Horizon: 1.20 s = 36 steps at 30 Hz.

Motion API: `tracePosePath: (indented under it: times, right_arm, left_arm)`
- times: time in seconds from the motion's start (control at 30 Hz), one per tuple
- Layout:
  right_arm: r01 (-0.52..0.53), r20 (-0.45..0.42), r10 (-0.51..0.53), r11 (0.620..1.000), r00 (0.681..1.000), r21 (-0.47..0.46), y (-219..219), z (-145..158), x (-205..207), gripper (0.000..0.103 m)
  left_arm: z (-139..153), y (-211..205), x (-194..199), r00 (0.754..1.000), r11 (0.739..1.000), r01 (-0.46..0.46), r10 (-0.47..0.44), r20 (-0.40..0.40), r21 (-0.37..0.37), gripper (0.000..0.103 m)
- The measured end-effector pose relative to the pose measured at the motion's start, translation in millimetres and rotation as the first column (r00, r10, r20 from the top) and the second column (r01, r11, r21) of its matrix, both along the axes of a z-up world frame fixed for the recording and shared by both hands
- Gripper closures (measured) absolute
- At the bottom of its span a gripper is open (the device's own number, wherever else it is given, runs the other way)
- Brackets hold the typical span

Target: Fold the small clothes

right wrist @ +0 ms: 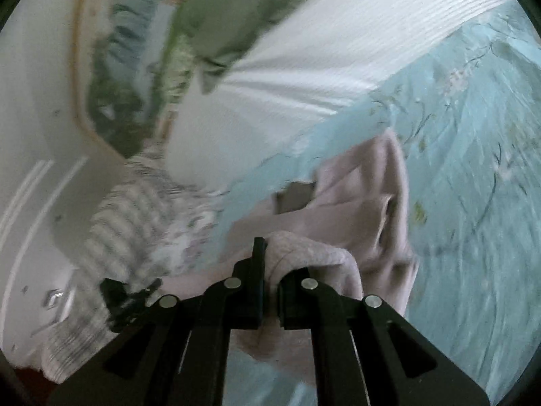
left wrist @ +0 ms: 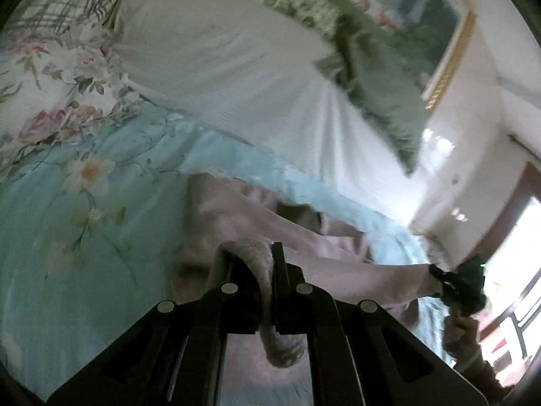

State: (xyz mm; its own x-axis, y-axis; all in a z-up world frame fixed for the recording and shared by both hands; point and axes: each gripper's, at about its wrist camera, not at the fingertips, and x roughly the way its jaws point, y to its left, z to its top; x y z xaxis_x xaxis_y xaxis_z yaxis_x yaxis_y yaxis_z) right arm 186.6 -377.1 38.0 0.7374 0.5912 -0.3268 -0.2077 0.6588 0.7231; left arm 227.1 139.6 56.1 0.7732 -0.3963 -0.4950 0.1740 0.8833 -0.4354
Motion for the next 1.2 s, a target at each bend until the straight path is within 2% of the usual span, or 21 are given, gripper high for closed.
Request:
tracePosePath:
  times: [0.23, 0.33, 0.5, 0.67, 0.73, 0.77, 0.8, 0.87, 0.9, 0.97, 1.03, 1.1, 1.17, 1.2]
  right_arm:
    - [0.064, -0.079, -0.075, 0.989, 0.994, -0.133, -6, -6, 64, 0.096]
    - [0.093, -0.105, -0.11, 0.984, 0.988, -0.15, -7, -15, 85, 0.096]
    - [0.135, -0.176, -0.179, 0.963, 0.968, -0.233, -4, -40, 117, 0.096]
    - [0.111, -0.277, -0.181, 0.962, 0.944, -0.249, -4, -67, 143, 0.095]
    - [0.11, -0.306, -0.171, 0.972, 0.937, -0.205, -11, -71, 143, 0.094]
    - [0.119, -0.308, -0.171, 0.977, 0.936, -0.179, -16, -68, 137, 0.091]
    - [0.134, -0.303, -0.182, 0.976, 0.935, -0.173, -20, -63, 129, 0.085]
    - [0.176, -0.268, -0.224, 0.965, 0.937, -0.193, -26, -52, 111, 0.052]
    - [0.224, -0.226, -0.275, 0.948, 0.934, -0.228, -30, -43, 94, 0.049]
    - [0.272, -0.143, -0.321, 0.92, 0.936, -0.282, -25, -31, 67, 0.049]
    - [0.18, -0.122, -0.225, 0.937, 0.967, -0.301, 0, -30, 56, 0.051]
    - [0.017, -0.149, -0.074, 0.936, 0.986, -0.352, 40, -39, 53, 0.054]
    - [-0.136, -0.198, 0.053, 0.892, 0.979, -0.432, 81, -52, 55, 0.058]
    - [-0.208, -0.232, 0.106, 0.857, 0.967, -0.472, 99, -60, 61, 0.059]
  left_arm:
    - [-21, -12, 96, 0.996, 0.996, -0.017, 0.024, -0.084, 0.084, 0.099]
    - [-33, -20, 124, 0.993, 0.993, -0.012, 0.026, -0.115, 0.117, 0.099]
    - [-55, -23, 166, 0.985, 0.988, -0.034, 0.059, -0.162, 0.151, 0.099]
    - [-84, -27, 196, 0.967, 0.977, -0.036, 0.087, -0.238, 0.212, 0.096]
    - [-91, -26, 195, 0.961, 0.978, -0.031, 0.087, -0.262, 0.208, 0.096]
    - [-91, -23, 189, 0.96, 0.981, -0.034, 0.085, -0.268, 0.191, 0.089]
    - [-89, -20, 179, 0.961, 0.983, -0.039, 0.085, -0.263, 0.177, 0.077]
    - [-83, -20, 157, 0.968, 0.985, -0.032, 0.073, -0.24, 0.169, 0.063]
    - [-79, -23, 145, 0.972, 0.984, -0.023, 0.063, -0.225, 0.176, 0.062]
    - [-79, -43, 120, 0.978, 0.981, 0.046, -0.006, -0.208, 0.188, 0.062]
    - [-85, -70, 106, 0.969, 0.973, 0.144, -0.102, -0.225, 0.18, 0.062]
    - [-94, -95, 104, 0.951, 0.958, 0.22, -0.168, -0.259, 0.186, 0.063]
    - [-104, -123, 108, 0.934, 0.935, 0.278, -0.208, -0.291, 0.222, 0.063]
    - [-109, -131, 113, 0.928, 0.924, 0.292, -0.211, -0.308, 0.247, 0.063]
